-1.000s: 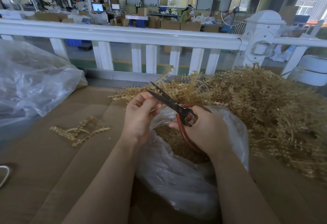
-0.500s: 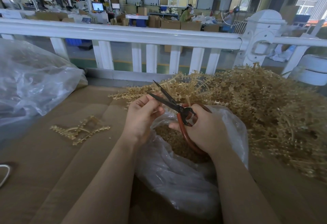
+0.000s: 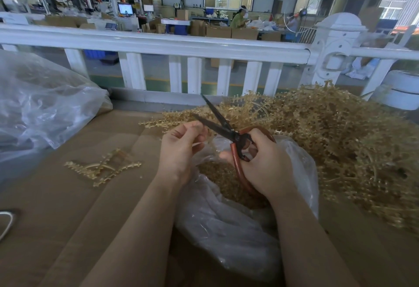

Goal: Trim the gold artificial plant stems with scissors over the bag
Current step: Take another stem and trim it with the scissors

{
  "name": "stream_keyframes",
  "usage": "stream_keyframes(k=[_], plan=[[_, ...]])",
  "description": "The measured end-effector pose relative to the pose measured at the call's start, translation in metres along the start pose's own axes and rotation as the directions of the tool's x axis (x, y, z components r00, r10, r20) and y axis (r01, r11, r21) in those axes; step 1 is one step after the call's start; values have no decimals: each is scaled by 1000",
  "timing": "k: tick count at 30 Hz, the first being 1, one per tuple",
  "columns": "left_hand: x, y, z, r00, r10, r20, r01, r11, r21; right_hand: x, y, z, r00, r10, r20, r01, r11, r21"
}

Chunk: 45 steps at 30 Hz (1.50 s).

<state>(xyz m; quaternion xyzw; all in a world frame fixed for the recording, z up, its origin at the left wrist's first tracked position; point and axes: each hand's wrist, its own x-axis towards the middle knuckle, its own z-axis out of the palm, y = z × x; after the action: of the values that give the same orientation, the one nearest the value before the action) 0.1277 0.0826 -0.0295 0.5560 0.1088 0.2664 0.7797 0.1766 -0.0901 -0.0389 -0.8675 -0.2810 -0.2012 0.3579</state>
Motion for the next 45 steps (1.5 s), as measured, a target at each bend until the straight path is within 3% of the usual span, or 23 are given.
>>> stream_keyframes(k=[4,9,16,23,38,45], plan=[[-4,0,1,999,14,37,-16,997,71,1,-3,1,995,-60,78,66,995,-80],[-6,2,3,988,24,155,-20,999,-28,2,0,1,995,46,84,-40,997,-72],[-3,-1,-1,975,42,217,-16,992,-122,3,0,1,992,65,111,-60,997,-53],[-1,-4,0,991,43,127,-21,985,-170,1,-2,1,994,43,101,-37,998,-59],[2,-3,-6,959,91,267,-39,980,-194,1,-1,4,997,20,68,-14,996,-85],[2,-1,-7,951,72,300,-9,979,-205,1,0,4,996,3,92,-2,1000,-5]])
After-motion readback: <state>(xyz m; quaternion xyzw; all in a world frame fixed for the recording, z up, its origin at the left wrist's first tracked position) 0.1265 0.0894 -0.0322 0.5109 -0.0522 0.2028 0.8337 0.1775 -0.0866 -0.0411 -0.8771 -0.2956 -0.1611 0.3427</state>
